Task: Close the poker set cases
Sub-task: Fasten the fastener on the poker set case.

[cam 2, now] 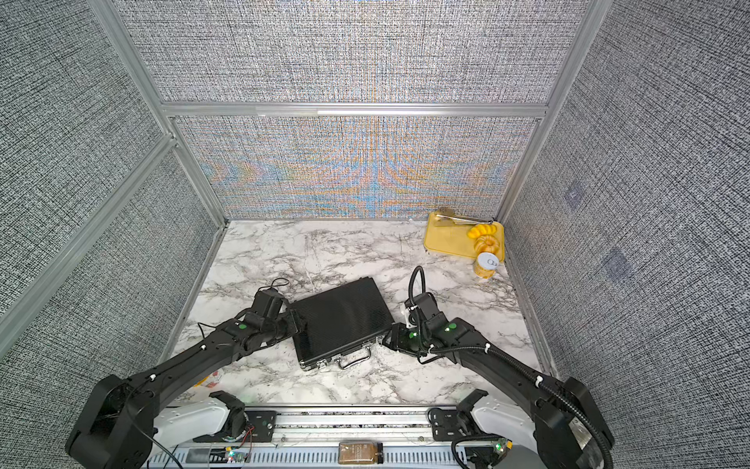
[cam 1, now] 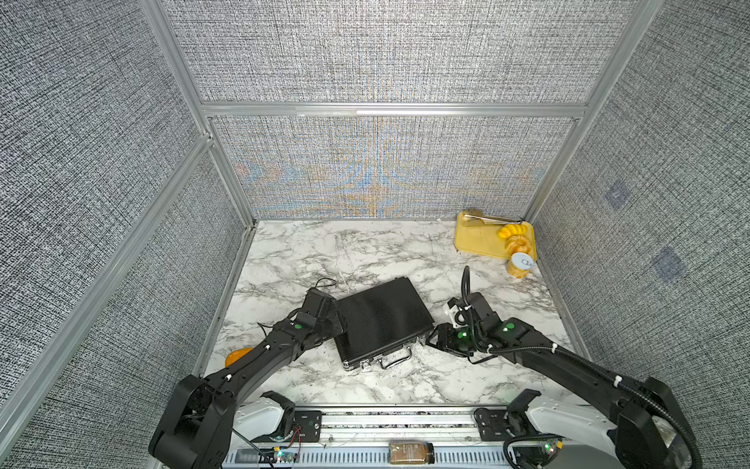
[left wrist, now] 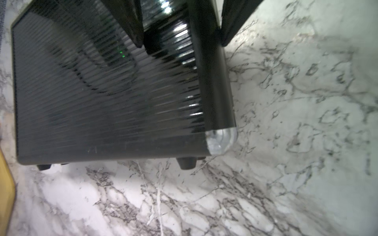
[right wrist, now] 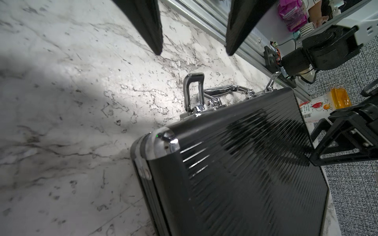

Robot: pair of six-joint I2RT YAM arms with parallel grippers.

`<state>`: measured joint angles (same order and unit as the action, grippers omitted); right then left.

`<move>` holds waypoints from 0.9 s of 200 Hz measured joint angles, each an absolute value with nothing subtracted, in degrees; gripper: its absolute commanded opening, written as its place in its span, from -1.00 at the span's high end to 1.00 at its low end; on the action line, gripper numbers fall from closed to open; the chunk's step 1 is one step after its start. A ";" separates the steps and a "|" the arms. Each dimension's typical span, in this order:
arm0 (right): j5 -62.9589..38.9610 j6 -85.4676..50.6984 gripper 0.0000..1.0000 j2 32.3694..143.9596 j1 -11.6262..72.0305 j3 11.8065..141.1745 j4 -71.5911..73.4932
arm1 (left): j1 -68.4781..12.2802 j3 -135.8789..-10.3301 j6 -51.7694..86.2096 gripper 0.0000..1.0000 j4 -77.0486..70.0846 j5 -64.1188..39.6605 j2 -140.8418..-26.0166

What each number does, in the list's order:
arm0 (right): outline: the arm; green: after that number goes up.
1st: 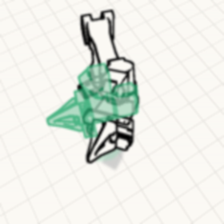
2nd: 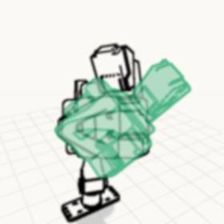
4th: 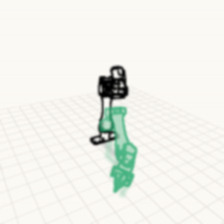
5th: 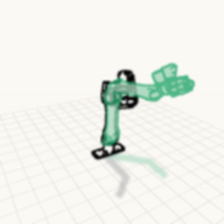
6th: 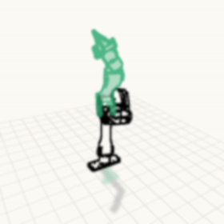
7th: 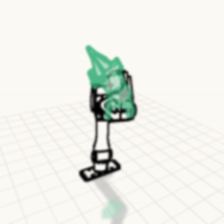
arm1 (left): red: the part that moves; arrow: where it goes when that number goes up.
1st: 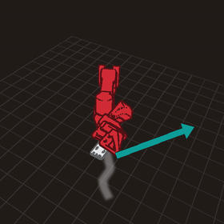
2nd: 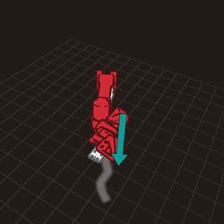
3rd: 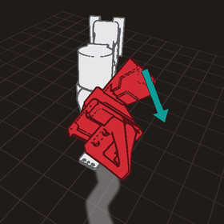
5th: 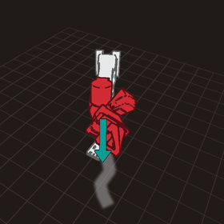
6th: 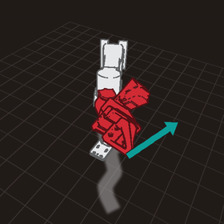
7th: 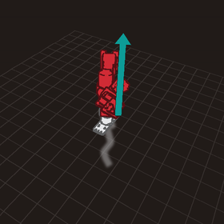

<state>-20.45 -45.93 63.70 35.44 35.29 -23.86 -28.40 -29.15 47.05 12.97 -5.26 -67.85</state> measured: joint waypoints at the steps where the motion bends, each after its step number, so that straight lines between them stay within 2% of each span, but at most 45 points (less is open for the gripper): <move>1: -20.40 -45.98 -0.05 63.75 35.46 35.27 -23.81 | -28.40 -29.08 47.03 -0.02 12.82 -5.30 -67.85; 78: -15.42 -47.70 0.07 65.28 36.29 35.79 -23.09 | -28.40 -27.77 46.11 -0.02 10.50 -6.26 -67.09; 142: -14.02 -48.01 0.22 66.35 36.29 34.89 -22.83 | -28.40 -27.77 46.06 -0.02 10.70 -6.17 -66.78; 180: -14.02 -47.99 0.24 67.35 36.32 34.54 -22.04 | -28.40 -27.64 46.06 -0.02 10.68 -6.15 -66.59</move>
<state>-14.02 -47.99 67.35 36.32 34.54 -22.04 -28.40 -27.64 46.06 10.68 -6.15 -66.59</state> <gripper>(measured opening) 0.383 0.512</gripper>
